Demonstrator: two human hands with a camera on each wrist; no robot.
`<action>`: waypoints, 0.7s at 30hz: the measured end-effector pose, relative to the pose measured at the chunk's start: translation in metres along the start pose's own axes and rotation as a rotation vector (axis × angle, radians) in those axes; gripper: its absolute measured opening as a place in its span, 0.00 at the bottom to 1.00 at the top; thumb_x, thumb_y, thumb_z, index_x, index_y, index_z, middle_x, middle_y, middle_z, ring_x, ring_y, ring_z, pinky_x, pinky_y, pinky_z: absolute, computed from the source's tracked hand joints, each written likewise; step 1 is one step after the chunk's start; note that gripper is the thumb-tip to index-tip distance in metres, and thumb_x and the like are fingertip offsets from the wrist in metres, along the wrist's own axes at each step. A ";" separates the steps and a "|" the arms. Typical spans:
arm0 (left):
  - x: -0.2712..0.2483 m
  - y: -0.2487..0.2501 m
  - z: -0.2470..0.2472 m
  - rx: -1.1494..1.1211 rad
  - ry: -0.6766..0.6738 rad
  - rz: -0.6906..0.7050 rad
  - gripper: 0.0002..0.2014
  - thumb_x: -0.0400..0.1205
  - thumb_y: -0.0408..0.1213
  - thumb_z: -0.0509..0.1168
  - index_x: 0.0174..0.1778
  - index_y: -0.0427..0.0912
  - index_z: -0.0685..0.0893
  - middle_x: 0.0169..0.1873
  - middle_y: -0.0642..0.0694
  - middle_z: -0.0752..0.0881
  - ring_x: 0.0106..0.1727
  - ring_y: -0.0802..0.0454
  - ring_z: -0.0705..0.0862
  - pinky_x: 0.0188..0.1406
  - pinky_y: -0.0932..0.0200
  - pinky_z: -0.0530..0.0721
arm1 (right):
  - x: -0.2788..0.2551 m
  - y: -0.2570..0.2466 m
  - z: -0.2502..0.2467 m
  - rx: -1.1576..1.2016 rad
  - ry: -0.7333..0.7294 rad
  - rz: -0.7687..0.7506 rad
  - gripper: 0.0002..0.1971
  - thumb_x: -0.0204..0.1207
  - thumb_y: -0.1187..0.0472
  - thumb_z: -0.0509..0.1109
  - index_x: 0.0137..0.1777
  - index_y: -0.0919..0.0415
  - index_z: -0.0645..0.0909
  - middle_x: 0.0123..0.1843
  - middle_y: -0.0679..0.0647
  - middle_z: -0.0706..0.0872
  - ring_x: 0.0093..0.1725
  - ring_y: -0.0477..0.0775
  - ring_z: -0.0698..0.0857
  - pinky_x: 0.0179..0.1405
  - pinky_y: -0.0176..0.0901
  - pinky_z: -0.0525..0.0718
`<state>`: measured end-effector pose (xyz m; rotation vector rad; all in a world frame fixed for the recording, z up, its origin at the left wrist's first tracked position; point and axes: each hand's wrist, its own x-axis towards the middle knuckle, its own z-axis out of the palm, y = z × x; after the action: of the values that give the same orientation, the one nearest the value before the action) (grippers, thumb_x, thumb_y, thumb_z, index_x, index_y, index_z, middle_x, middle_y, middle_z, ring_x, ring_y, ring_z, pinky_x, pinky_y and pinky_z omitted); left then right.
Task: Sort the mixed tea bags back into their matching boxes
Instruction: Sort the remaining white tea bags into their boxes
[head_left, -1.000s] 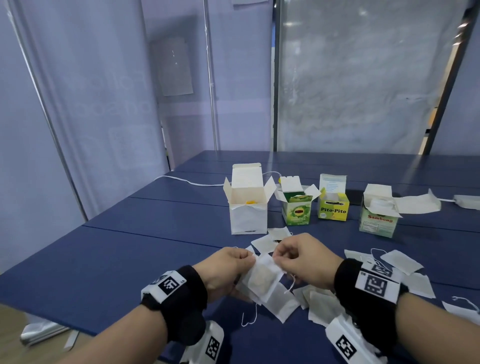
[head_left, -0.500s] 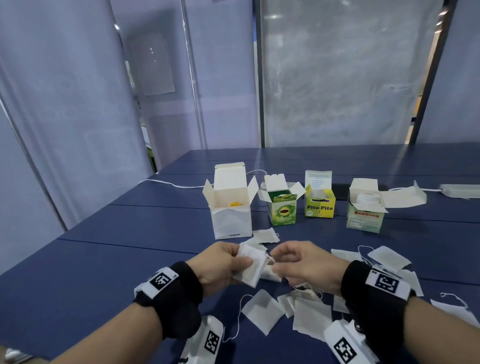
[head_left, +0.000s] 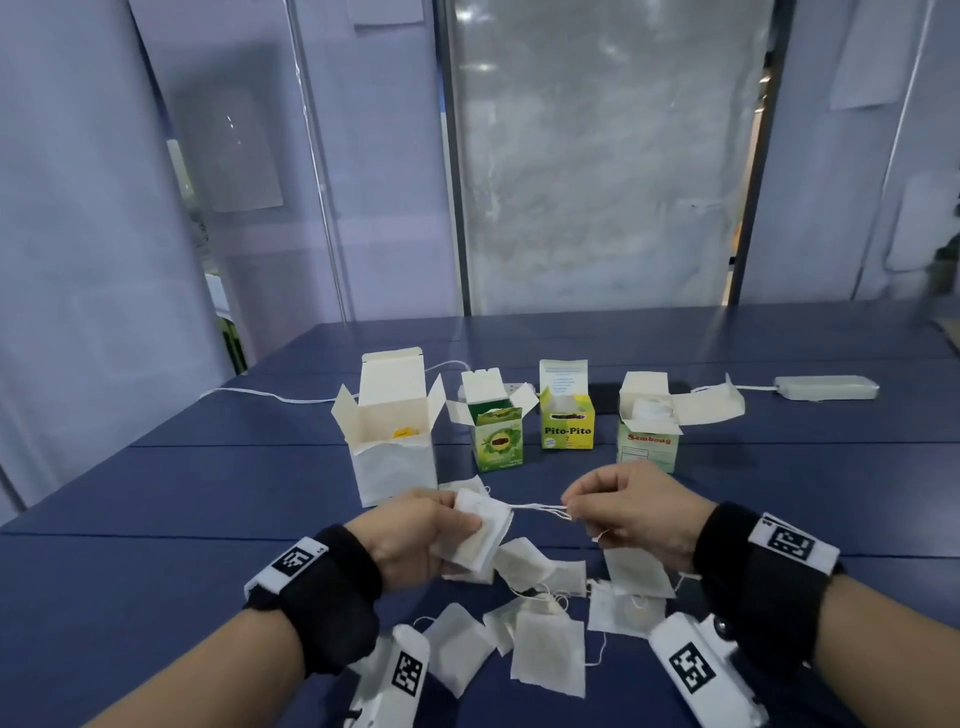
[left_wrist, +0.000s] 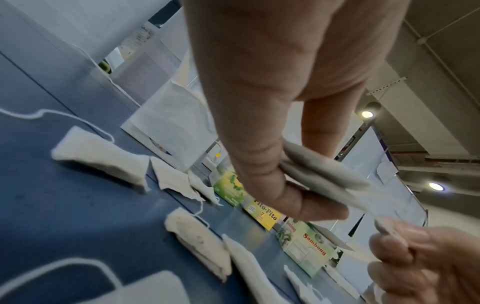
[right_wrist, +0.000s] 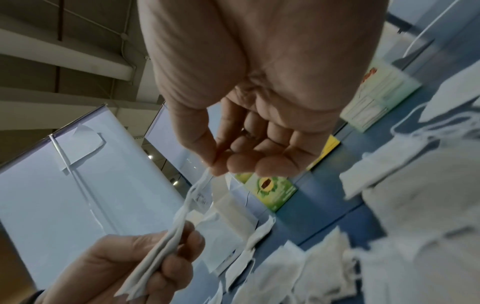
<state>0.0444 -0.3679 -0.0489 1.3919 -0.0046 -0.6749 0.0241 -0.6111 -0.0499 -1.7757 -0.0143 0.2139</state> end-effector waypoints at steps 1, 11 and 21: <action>0.002 0.002 0.004 -0.008 0.009 -0.008 0.11 0.82 0.21 0.58 0.57 0.30 0.81 0.41 0.36 0.89 0.37 0.45 0.89 0.29 0.54 0.88 | -0.001 0.000 -0.009 -0.018 0.026 0.003 0.03 0.71 0.69 0.76 0.39 0.62 0.89 0.29 0.54 0.86 0.26 0.47 0.81 0.27 0.38 0.80; 0.035 0.016 0.032 -0.264 0.061 -0.039 0.08 0.84 0.31 0.60 0.54 0.32 0.81 0.36 0.37 0.90 0.32 0.43 0.90 0.28 0.54 0.89 | -0.010 0.035 -0.082 -0.931 0.166 0.105 0.08 0.75 0.60 0.70 0.52 0.51 0.87 0.53 0.48 0.87 0.53 0.47 0.84 0.54 0.36 0.80; 0.051 0.007 0.025 -0.213 0.125 0.047 0.09 0.83 0.24 0.60 0.57 0.32 0.80 0.47 0.37 0.87 0.47 0.45 0.85 0.31 0.59 0.89 | 0.022 0.033 -0.052 -1.203 -0.040 0.070 0.23 0.75 0.51 0.69 0.70 0.49 0.76 0.66 0.50 0.79 0.67 0.56 0.76 0.63 0.51 0.79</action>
<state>0.0793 -0.4130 -0.0570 1.2225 0.1298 -0.5325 0.0502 -0.6655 -0.0748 -2.9714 -0.1320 0.3254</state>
